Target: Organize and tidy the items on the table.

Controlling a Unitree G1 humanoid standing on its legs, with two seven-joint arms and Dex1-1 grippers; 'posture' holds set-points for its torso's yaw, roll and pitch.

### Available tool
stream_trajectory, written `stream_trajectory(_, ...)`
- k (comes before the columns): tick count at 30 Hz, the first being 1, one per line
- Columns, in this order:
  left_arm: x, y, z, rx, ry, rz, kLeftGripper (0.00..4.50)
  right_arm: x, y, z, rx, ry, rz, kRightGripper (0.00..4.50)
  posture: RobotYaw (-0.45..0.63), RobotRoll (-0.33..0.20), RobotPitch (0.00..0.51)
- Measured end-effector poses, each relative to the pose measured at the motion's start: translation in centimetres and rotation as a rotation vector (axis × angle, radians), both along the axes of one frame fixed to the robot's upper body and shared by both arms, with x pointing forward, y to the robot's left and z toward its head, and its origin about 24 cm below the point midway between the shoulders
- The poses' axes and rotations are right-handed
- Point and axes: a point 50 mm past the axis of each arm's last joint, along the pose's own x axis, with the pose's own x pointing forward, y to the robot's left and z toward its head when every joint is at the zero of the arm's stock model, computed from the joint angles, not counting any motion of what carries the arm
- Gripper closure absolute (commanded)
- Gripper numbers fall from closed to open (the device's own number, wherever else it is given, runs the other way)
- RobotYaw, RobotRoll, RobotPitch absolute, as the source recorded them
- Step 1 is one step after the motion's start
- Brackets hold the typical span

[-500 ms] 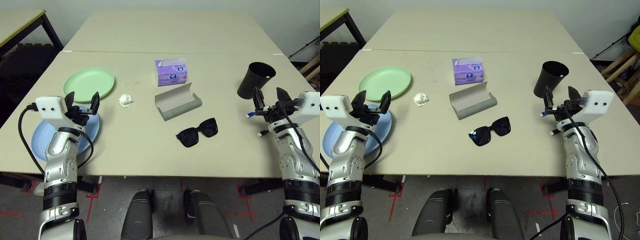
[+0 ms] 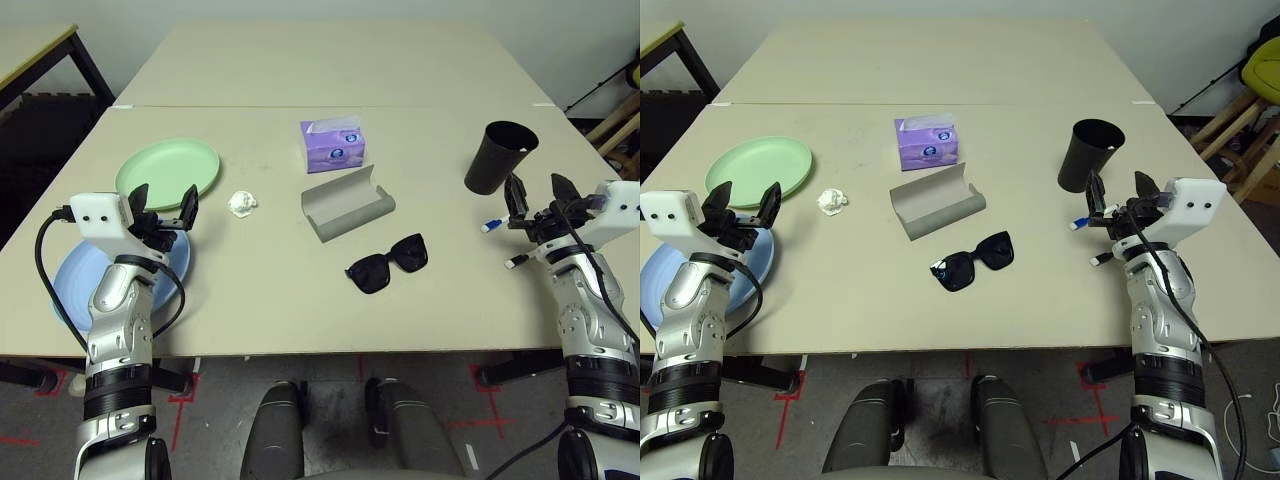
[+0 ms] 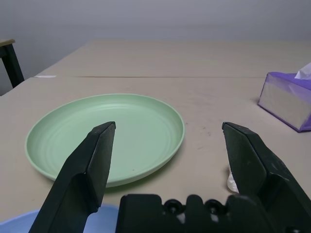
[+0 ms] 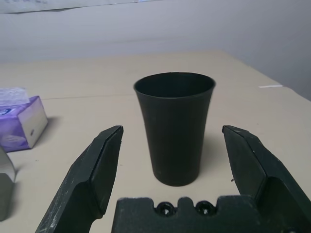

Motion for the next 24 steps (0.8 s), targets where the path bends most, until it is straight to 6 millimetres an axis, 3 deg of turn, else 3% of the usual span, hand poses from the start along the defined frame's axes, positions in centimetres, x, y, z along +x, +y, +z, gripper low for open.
stream_trajectory(11, 0.0, -0.2, 0.5, 0.004, -0.014, 0.004, 0.00, 0.1, 0.4, 0.0, -0.033, 0.004, 0.082, 0.02, 0.13, 0.000, 0.126)
stream_trajectory(24, 0.2, -0.4, 0.7, 0.010, 0.000, -0.016, 0.00, -0.8, 4.3, -0.2, -0.289, 0.038, 0.681, 0.02, 0.16, 0.000, 0.146)
